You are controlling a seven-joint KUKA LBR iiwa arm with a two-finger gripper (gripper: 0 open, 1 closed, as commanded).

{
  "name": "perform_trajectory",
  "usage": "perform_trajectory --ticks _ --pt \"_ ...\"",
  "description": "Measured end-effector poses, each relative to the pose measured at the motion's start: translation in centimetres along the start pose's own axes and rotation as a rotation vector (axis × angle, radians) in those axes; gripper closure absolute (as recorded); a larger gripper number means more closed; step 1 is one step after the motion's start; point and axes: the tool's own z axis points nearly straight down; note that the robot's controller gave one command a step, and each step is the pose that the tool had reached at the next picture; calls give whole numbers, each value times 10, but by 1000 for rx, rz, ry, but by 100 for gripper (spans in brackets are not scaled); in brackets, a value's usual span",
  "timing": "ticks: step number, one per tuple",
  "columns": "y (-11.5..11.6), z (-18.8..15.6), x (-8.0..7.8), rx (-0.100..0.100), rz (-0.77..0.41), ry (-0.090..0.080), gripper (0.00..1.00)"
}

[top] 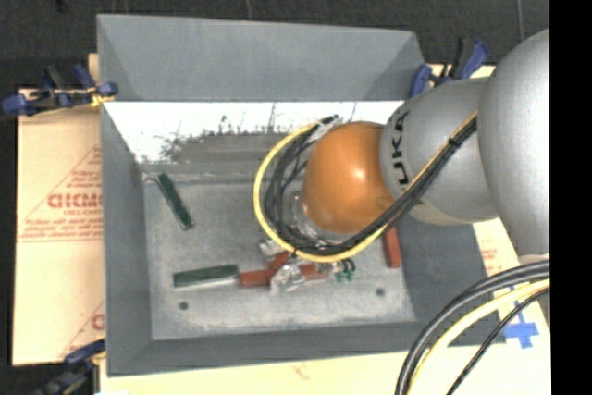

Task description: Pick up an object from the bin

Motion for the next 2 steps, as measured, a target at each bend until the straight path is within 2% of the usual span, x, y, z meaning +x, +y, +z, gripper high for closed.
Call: perform_trajectory --ticks 1,2 --pt "0 -124 -21 -1 59 37 100" --pt "0 -124 -21 -1 60 38 100"
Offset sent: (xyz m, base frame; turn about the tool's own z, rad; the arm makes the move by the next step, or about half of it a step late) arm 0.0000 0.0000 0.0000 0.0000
